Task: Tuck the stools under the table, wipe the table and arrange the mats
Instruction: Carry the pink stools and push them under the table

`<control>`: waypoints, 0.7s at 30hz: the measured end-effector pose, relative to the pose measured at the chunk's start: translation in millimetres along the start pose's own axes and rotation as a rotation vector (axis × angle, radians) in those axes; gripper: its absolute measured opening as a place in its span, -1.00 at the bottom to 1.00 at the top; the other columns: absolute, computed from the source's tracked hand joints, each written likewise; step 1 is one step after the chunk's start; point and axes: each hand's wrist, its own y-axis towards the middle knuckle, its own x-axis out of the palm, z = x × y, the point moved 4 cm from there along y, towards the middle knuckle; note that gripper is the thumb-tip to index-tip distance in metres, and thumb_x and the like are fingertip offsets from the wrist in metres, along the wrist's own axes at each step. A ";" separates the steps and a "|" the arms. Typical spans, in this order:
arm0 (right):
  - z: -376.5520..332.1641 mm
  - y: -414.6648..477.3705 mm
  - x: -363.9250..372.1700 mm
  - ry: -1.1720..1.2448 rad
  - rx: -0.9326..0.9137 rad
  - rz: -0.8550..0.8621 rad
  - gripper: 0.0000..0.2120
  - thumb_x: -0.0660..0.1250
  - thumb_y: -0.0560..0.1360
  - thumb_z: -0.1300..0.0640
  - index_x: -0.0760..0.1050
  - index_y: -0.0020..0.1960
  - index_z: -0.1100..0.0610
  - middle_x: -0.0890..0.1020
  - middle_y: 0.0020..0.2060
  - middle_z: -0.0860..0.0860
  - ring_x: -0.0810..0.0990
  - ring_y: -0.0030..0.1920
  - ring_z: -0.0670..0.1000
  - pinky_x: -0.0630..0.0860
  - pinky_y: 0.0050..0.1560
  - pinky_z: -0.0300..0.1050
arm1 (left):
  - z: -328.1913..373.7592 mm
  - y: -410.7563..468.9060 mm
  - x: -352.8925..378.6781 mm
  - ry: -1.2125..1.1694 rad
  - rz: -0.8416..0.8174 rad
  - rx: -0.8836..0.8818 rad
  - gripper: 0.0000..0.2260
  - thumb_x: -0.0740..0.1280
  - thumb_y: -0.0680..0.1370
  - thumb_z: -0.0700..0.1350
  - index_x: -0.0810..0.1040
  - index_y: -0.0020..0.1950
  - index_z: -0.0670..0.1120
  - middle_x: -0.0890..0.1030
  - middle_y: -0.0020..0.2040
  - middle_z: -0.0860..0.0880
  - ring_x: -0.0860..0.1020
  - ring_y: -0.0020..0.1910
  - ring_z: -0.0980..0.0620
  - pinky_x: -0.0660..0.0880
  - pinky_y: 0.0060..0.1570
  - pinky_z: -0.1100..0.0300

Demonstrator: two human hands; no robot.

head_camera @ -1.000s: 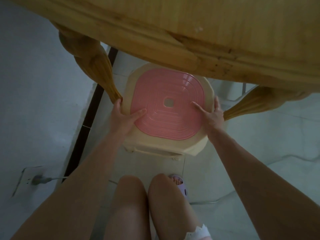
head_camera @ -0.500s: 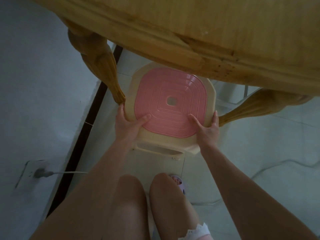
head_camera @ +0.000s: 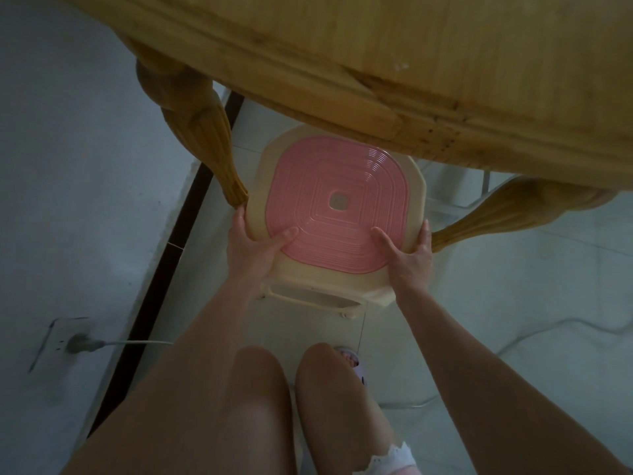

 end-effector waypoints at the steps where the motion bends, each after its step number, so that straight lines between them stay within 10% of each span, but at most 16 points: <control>1: -0.2 0.0 -0.1 -0.003 0.001 -0.001 0.01 0.56 0.27 -0.08 0.05 0.54 0.02 0.37 0.40 0.03 0.39 0.36 0.02 0.34 0.38 0.02 | -0.8 0.6 -0.1 0.002 -0.002 -0.003 -0.02 0.56 0.25 0.14 0.10 0.53 0.06 0.31 0.43 0.02 0.34 0.37 -0.04 0.35 0.32 -0.14; 21: -2.5 1.8 -1.5 -0.022 -0.007 -0.013 0.01 0.54 0.28 -0.10 0.04 0.55 0.00 0.37 0.40 0.03 0.38 0.36 0.04 0.36 0.37 0.06 | -1.6 1.6 1.1 0.006 0.012 -0.026 0.04 0.57 0.16 0.21 0.12 0.52 0.07 0.32 0.44 0.02 0.34 0.38 -0.04 0.34 0.32 -0.17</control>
